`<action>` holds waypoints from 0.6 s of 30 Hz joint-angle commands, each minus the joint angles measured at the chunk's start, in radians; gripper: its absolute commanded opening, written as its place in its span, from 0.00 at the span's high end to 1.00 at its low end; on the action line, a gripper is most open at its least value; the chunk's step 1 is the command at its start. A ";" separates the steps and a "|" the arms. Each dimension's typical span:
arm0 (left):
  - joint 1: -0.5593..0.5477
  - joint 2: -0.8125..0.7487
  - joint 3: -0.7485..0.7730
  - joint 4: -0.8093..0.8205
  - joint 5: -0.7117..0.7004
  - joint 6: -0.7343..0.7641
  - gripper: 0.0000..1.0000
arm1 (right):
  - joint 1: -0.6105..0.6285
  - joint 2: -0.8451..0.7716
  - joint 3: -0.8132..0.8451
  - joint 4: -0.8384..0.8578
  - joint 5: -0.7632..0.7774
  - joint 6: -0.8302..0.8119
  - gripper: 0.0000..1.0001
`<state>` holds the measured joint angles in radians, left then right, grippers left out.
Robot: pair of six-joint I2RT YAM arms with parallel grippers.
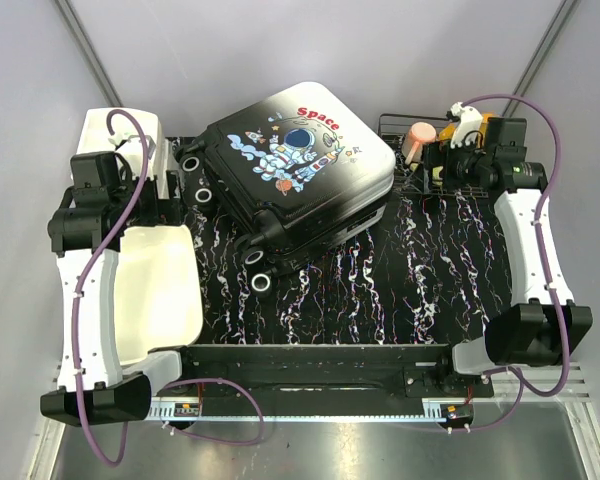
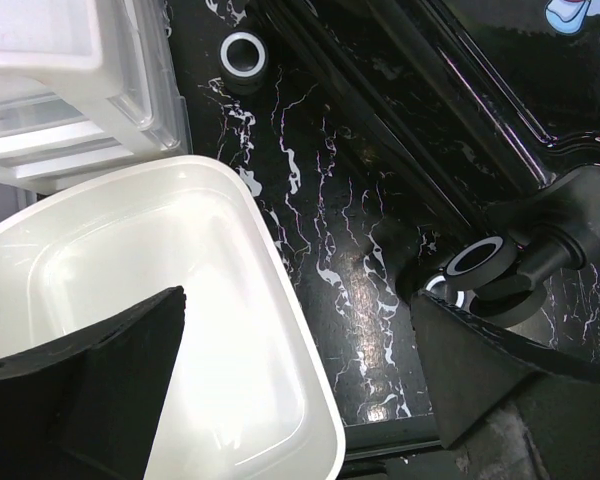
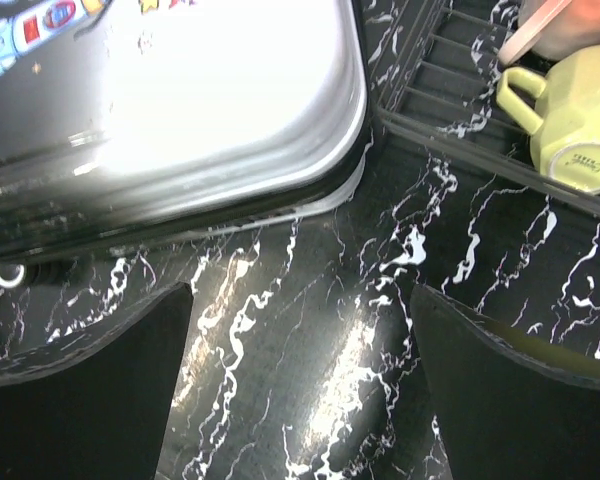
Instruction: Open, take out, and arrange the luggage
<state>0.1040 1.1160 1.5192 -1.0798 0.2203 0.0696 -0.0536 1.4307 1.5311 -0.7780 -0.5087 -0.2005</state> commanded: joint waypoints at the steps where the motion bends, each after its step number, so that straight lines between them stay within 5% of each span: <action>1: 0.005 0.005 -0.002 0.026 0.039 -0.011 0.01 | -0.003 0.063 0.098 0.109 0.010 0.091 0.00; 18: 0.005 0.054 -0.073 0.023 0.275 0.052 0.01 | 0.015 0.525 0.452 0.206 -0.289 0.401 0.00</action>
<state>0.1040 1.1637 1.4616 -1.0855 0.4099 0.1051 -0.0532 1.8977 1.9285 -0.6361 -0.7074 0.0986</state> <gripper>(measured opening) 0.988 0.994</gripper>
